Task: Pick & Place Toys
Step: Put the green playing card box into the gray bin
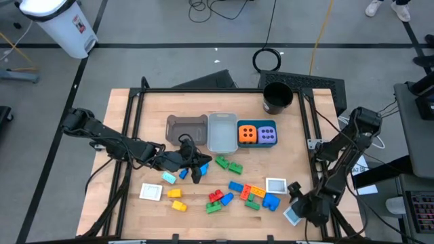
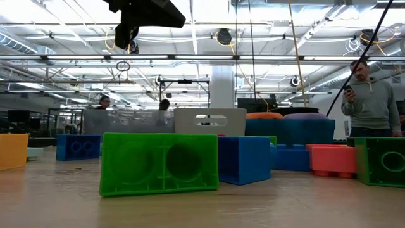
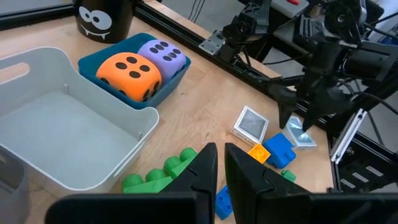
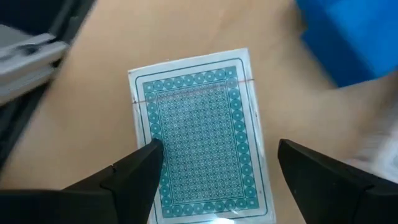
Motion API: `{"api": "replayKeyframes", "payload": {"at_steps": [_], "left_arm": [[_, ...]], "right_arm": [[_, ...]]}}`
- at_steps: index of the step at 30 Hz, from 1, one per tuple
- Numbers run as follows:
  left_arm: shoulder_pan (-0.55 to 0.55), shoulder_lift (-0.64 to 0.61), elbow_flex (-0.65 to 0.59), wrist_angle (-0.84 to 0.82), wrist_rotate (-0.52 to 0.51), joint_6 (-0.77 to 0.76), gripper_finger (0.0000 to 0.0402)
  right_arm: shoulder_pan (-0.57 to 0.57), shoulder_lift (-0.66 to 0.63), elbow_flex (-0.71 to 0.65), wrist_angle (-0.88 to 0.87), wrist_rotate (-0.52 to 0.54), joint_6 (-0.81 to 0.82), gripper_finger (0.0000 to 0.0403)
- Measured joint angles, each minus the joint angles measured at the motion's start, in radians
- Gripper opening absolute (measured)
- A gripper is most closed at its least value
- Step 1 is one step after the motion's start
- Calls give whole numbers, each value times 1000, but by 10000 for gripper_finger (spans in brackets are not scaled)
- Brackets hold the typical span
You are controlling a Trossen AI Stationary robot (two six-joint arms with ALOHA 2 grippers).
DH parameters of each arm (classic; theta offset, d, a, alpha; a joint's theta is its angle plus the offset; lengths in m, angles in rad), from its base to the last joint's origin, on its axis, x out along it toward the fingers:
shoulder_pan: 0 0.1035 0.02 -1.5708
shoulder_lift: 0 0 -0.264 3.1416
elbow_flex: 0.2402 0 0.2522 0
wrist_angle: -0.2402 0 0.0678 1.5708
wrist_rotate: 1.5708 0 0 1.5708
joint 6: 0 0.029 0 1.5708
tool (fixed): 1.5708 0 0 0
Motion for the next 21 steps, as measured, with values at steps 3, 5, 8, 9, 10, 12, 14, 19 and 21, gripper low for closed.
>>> {"api": "replayKeyframes", "payload": {"at_steps": [3,5,8,9,10,12,14,19,21], "left_arm": [[0,0,0,0,0,0,35],[0,0,0,0,-3,1,35],[0,0,0,1,-22,1,35],[0,0,0,0,-25,0,35],[1,0,0,0,-25,0,35],[2,0,0,0,-25,0,35],[2,0,0,0,-25,0,35],[2,0,0,-2,-18,1,35],[3,0,0,-4,-18,1,35]], "right_arm": [[-9,-30,2,-8,-45,-9,308],[-16,-61,-2,-20,18,-28,308],[-35,-101,-2,-32,186,-103,308],[-39,-110,-2,-36,244,-125,308],[-45,-118,-2,-45,275,-144,308],[-58,-135,-2,-47,283,-171,308],[-63,-157,2,-44,237,-169,308],[1,-182,37,-3,158,-62,308],[38,-159,37,40,177,-40,308]]}}
